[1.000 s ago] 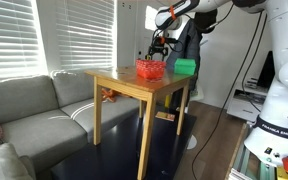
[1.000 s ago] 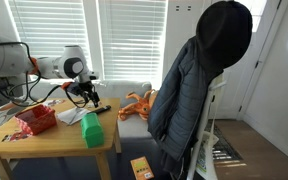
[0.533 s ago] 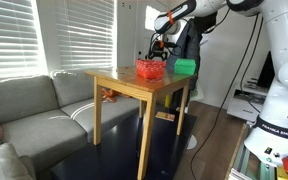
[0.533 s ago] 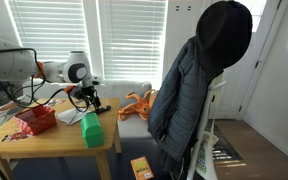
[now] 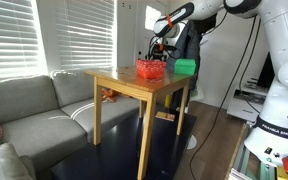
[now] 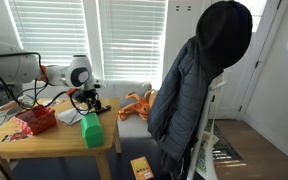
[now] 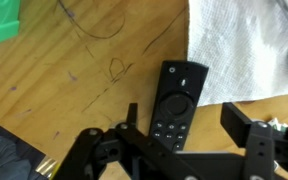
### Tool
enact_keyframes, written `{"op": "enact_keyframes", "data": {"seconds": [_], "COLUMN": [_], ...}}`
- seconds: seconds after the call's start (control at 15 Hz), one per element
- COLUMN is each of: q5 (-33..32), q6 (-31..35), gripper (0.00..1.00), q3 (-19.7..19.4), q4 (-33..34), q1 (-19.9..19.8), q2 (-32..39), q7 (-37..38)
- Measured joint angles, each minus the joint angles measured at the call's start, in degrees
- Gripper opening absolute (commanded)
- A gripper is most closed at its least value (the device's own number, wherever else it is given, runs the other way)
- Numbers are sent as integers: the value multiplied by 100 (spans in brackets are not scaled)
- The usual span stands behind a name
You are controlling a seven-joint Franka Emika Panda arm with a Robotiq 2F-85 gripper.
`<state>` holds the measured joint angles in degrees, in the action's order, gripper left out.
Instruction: Put the remote control in the middle of the table
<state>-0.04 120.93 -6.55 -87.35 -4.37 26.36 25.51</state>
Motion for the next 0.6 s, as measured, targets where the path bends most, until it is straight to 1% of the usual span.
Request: {"op": "enact_keyframes", "data": {"seconds": [0.27,0.33,0.4,0.6], "q5": [0,0,0,0], "q6": [0,0,0,-1], "gripper": [25,19,17,17], "q3": [1,2,2,17], "q4": [-2,-2,-2,-3], "q1": [6,7,8,19], "q2": [40,40,36,27], "q7": [-20,-40,-65,-200]}}
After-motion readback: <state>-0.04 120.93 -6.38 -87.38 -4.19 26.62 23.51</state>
